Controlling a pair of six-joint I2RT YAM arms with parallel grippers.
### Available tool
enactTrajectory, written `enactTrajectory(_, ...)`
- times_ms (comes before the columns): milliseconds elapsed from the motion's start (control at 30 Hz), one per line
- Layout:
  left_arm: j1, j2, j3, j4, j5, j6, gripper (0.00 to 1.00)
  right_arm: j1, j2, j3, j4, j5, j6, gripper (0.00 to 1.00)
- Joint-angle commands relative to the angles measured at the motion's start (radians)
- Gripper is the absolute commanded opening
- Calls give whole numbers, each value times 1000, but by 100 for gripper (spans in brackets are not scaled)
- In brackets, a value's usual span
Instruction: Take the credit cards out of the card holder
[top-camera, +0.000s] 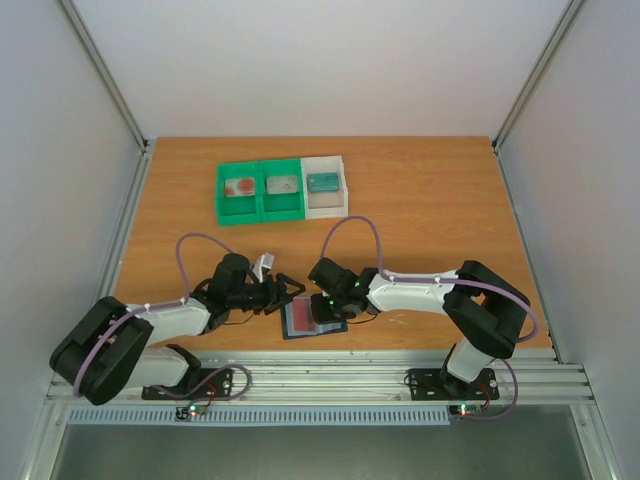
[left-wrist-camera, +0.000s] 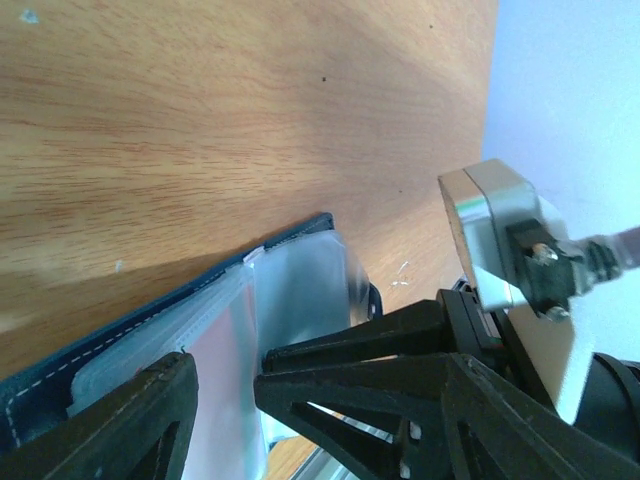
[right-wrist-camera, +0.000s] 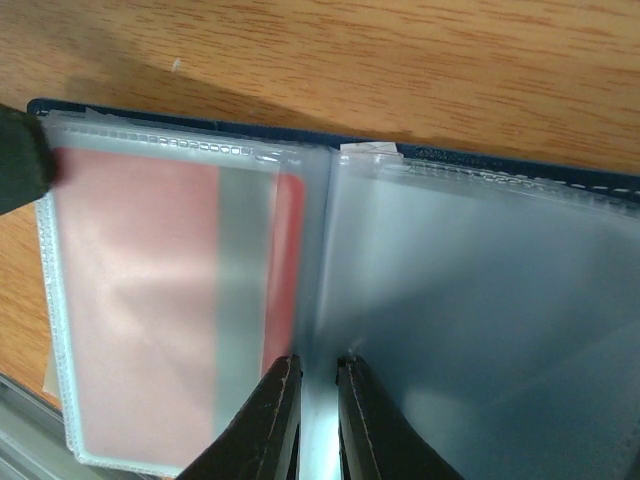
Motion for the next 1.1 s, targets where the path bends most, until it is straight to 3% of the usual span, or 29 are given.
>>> enactTrajectory(0, -5, 62, -16, 145, 4, -13, 68, -5, 9, -10, -4, 12, 16, 12)
enactTrajectory(233, -11, 58, -42, 155, 2, -36, 67, -5, 0, -22, 5, 22, 24, 10)
enactTrajectory(500, -20, -45, -67, 50, -52, -55, 70, -5, -8, -33, 15, 18, 28, 10)
enactTrajectory(1067, -20, -23, -58, 12, -56, -11, 71, -5, -70, -18, 41, -14, 12, 15)
